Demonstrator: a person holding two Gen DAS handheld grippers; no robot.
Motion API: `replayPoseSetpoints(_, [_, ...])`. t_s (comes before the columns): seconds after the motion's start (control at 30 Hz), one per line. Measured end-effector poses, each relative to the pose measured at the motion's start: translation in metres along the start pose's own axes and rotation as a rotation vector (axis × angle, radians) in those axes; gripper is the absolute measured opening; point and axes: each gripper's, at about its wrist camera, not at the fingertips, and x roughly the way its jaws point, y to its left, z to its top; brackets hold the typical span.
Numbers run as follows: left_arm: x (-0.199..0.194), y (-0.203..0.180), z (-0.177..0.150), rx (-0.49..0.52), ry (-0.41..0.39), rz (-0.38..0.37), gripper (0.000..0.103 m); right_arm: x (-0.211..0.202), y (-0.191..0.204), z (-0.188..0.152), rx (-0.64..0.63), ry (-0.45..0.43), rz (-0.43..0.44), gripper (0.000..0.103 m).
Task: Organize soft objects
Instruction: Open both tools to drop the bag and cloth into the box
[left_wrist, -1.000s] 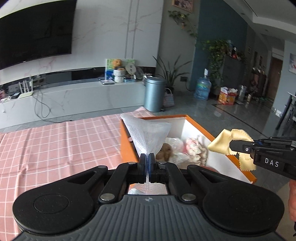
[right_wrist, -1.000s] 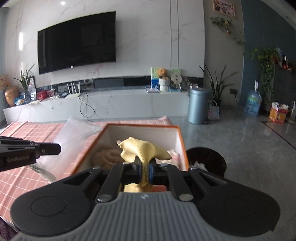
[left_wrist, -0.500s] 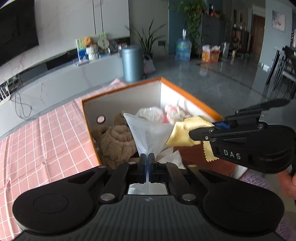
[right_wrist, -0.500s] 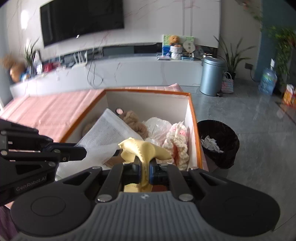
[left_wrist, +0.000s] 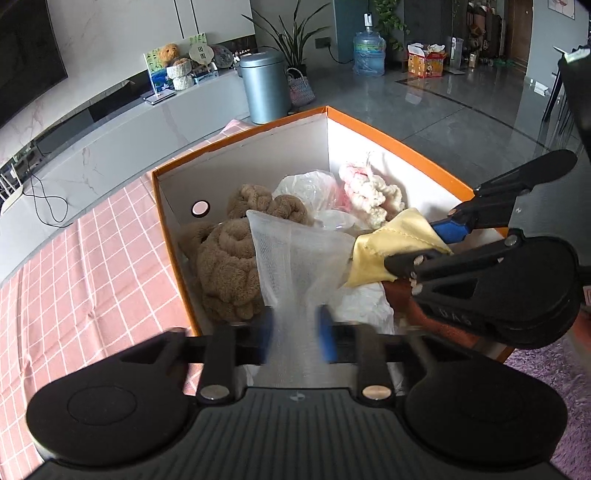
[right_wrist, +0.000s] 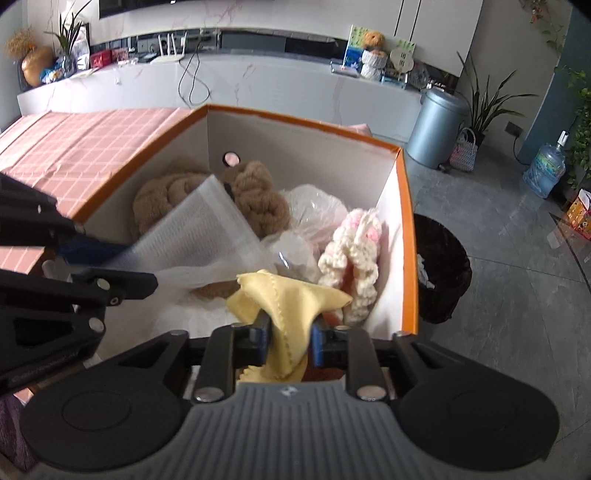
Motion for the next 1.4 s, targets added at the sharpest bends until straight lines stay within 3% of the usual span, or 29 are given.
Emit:
replayPoseSetpoints(0.07, [-0.005, -0.001, -0.003, 0.019, -0.022, 0.023, 0.063, 0.001, 0.0, -0.002, -0.009, 0.011, 0.012, 0.031])
replayPoseSetpoints(0.13, [-0.009, -0.001, -0.005, 0.031, -0.045, 0.026, 0.067, 0.001, 0.003, -0.003, -0.041, 0.02, 0.033, 0.04])
replayPoseSetpoints(0.27, [-0.019, 0.006, -0.008, -0.005, -0.087, -0.004, 0.081, 0.001, 0.013, -0.005, -0.113, 0.037, 0.026, 0.047])
replayPoseSetpoints(0.43, [-0.035, 0.011, -0.007, -0.022, -0.13, -0.019, 0.085, -0.015, 0.014, -0.004, -0.138, 0.013, 0.001, 0.081])
replayPoseSetpoints(0.57, [-0.051, 0.014, -0.007, -0.039, -0.186, -0.025, 0.086, -0.035, 0.013, -0.002, -0.164, -0.017, -0.037, 0.084])
replayPoseSetpoints(0.63, [-0.059, 0.018, -0.008, -0.074, -0.228, -0.033, 0.086, -0.046, 0.012, -0.002, -0.174, -0.032, -0.058, 0.092])
replayPoseSetpoints(0.93, [-0.102, 0.026, -0.014, -0.172, -0.448, -0.002, 0.086, -0.105, 0.012, -0.004, -0.16, -0.154, -0.148, 0.094])
replayPoseSetpoints(1.1, [-0.126, 0.025, -0.024, -0.195, -0.607, 0.053, 0.088, -0.142, 0.017, -0.008, -0.069, -0.325, -0.196, 0.1])
replayPoseSetpoints(1.23, [-0.134, 0.025, -0.034, -0.236, -0.682, 0.094, 0.09, -0.165, 0.025, -0.018, 0.031, -0.459, -0.214, 0.1])
replayPoseSetpoints(1.4, [-0.137, 0.016, -0.047, -0.21, -0.729, 0.166, 0.092, -0.179, 0.039, -0.04, 0.163, -0.57, -0.193, 0.1])
